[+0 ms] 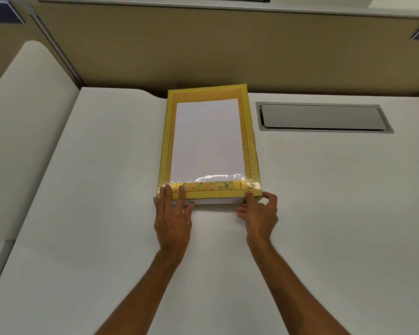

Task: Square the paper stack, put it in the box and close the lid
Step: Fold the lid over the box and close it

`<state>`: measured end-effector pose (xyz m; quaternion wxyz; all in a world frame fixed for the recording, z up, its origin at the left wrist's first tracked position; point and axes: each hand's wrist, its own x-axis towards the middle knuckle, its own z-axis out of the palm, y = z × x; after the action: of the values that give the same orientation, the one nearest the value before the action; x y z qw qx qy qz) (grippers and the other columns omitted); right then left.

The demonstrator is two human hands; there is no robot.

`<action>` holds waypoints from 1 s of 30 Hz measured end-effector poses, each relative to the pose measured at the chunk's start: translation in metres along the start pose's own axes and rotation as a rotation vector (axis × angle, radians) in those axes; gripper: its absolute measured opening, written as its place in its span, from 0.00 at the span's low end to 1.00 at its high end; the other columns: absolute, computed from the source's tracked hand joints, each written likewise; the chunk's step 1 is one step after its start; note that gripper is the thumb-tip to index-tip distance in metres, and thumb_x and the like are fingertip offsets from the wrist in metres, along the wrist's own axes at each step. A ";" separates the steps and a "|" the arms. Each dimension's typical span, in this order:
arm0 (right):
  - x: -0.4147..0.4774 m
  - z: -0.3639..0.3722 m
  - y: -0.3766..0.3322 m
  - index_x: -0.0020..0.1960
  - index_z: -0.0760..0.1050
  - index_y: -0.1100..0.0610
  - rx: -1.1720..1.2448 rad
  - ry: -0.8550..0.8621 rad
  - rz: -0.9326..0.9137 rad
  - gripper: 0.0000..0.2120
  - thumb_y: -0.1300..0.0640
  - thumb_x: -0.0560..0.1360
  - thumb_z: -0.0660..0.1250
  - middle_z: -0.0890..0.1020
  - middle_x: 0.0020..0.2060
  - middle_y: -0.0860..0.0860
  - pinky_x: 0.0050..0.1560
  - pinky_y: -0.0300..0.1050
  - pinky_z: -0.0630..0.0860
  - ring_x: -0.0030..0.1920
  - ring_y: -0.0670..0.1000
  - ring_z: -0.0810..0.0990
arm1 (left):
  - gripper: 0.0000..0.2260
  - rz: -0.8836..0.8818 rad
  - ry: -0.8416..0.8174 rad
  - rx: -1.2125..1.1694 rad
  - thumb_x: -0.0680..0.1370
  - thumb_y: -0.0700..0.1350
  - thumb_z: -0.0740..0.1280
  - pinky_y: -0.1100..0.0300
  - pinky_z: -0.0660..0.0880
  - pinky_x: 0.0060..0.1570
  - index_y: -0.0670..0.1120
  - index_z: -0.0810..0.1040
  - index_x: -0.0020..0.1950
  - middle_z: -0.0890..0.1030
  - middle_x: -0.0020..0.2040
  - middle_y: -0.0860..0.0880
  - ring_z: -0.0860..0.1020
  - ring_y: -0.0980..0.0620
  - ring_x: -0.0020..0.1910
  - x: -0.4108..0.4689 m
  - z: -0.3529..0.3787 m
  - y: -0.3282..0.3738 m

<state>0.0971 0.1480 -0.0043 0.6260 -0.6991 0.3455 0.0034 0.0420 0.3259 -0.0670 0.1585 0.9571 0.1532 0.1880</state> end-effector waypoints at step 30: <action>0.052 0.000 0.007 0.73 0.65 0.61 -0.725 -0.139 -0.630 0.26 0.50 0.79 0.62 0.66 0.72 0.60 0.67 0.59 0.68 0.70 0.60 0.67 | 0.28 -0.075 -0.267 -0.026 0.78 0.59 0.61 0.41 0.61 0.72 0.43 0.71 0.72 0.66 0.76 0.38 0.60 0.38 0.77 0.051 -0.010 0.009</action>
<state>0.1329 0.1236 -0.0334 0.3344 -0.9409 0.0511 -0.0195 0.0849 0.3379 -0.0390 0.1968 0.9651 0.1638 0.0550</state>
